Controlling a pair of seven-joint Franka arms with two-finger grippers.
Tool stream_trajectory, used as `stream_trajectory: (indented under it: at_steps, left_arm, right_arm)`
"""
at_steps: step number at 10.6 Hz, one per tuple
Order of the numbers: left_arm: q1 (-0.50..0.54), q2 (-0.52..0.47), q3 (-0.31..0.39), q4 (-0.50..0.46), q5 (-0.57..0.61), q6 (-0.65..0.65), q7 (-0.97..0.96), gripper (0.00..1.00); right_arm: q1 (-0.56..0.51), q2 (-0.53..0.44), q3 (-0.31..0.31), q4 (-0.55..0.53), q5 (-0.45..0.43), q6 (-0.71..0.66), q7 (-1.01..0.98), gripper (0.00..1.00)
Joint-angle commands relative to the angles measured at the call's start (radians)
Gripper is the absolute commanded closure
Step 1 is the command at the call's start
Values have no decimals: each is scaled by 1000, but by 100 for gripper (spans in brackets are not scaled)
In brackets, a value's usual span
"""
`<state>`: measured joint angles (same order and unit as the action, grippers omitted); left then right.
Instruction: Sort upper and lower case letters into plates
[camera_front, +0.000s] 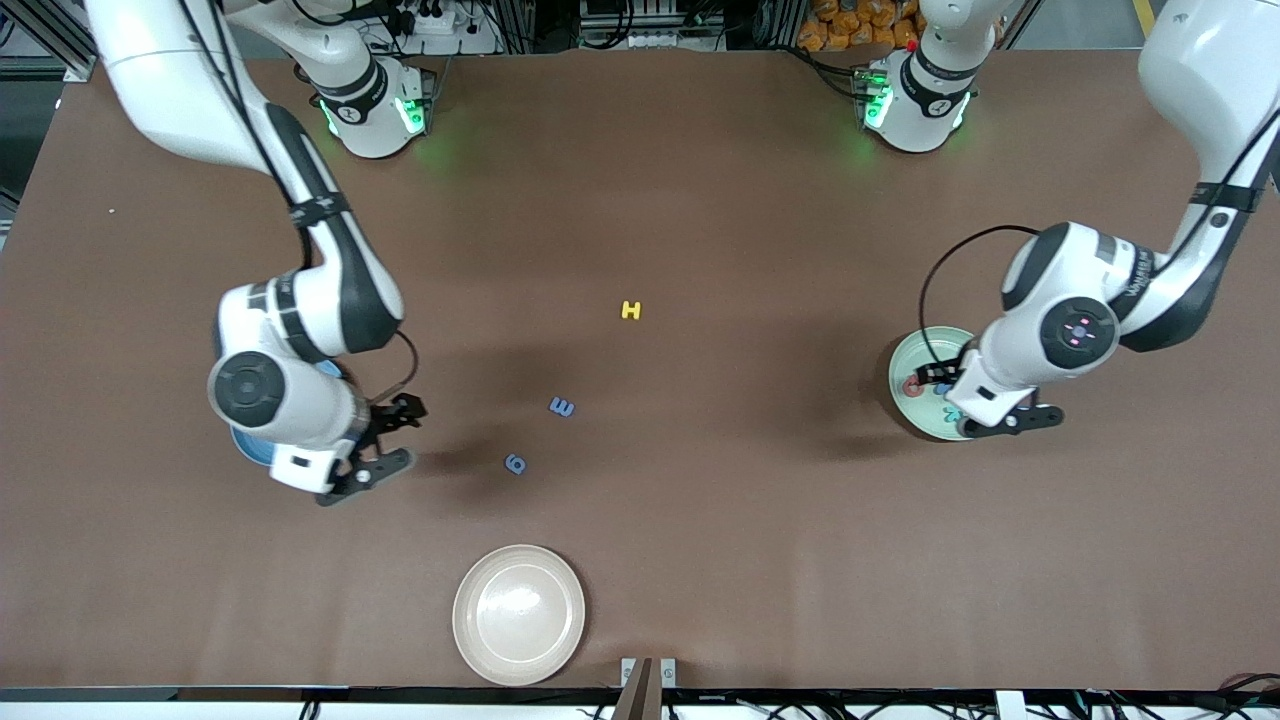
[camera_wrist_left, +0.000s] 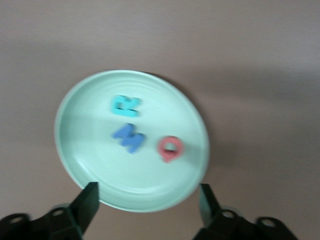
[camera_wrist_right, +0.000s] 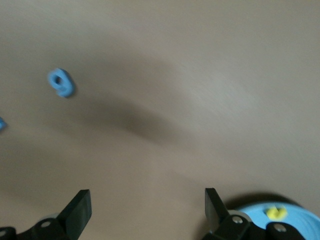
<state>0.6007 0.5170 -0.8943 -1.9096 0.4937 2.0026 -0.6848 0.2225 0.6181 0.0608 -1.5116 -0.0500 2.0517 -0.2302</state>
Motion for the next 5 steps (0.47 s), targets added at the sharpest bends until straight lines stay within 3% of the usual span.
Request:
stream_trajectory:
  at_steps: [1,3,5]
  left_arm:
    - [-83,-17,-67,9,-23,-27,-198,0]
    - [-207,8,-67,40,-23,-27,-367,0]
    - [-306,43,-66,76,-21,-15,-387,0]
  right_arm:
    - [76,122,-4,164,10,-8,-12,0]
    - [84,179,5,194,15,71,-78,0]
    - [84,227,5,194,54,155,-185,0]
